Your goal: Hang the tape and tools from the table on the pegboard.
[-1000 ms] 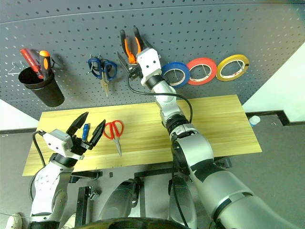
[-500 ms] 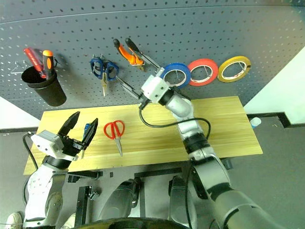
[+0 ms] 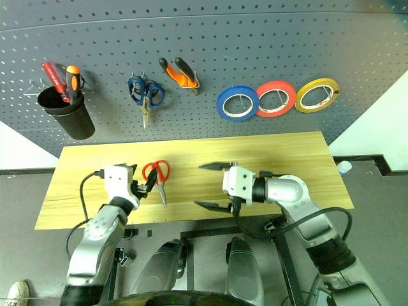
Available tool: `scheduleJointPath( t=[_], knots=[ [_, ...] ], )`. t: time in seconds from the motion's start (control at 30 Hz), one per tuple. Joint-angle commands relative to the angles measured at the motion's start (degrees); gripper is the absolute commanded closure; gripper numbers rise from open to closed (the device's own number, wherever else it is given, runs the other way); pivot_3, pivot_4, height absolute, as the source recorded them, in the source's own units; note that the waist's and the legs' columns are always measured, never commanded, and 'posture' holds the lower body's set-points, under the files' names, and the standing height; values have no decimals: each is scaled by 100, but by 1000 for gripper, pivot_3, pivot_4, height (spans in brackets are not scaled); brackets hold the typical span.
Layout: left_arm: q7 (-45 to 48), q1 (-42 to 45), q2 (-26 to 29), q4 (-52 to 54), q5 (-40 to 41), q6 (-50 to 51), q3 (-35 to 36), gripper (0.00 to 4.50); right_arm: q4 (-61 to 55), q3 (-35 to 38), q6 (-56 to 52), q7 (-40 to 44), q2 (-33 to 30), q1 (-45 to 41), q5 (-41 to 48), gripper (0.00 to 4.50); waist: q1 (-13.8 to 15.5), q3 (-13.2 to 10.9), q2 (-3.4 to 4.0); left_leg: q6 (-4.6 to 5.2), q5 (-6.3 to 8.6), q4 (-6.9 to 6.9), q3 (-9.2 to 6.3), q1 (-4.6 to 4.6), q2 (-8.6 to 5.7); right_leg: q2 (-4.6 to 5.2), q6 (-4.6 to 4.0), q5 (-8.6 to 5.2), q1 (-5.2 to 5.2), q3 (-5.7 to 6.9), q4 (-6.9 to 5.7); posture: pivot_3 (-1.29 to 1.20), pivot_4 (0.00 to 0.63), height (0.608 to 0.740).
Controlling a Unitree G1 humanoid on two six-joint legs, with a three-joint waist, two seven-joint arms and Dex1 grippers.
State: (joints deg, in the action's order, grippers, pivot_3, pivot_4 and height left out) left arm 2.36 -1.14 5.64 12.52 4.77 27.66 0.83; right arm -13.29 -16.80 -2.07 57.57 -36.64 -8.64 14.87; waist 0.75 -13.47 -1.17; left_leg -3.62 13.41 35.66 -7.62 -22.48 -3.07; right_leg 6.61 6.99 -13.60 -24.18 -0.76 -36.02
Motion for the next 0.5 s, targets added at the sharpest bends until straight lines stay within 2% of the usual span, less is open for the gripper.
scheduleJointPath(
  t=[0.03,0.1,0.27,0.5],
  knots=[
    [-706,485,-310,-307,-212,1131,173,532,42,135,-25,-100,37,236,-28,73,-10,-1,-2,2,1,2,2,0,-3,4,4,2,0,-2,0,30,184,740],
    [-1146,954,-556,-666,-298,1830,360,14,139,218,-1,-179,52,381,-79,73,-1,-2,-6,2,2,9,3,-6,-7,8,15,7,-1,-2,3,19,184,740],
    [-1311,1702,-774,-1347,-299,2792,437,14,265,318,93,-255,37,597,-197,73,-18,1,-14,1,2,29,1,-11,-8,8,30,14,5,3,0,4,183,740],
    [-1723,2259,-1318,-1745,-171,3544,1091,14,385,445,164,-247,4,761,-249,73,-17,1,-16,0,4,38,2,-13,-8,9,37,18,9,2,2,-26,180,740]
  ],
)
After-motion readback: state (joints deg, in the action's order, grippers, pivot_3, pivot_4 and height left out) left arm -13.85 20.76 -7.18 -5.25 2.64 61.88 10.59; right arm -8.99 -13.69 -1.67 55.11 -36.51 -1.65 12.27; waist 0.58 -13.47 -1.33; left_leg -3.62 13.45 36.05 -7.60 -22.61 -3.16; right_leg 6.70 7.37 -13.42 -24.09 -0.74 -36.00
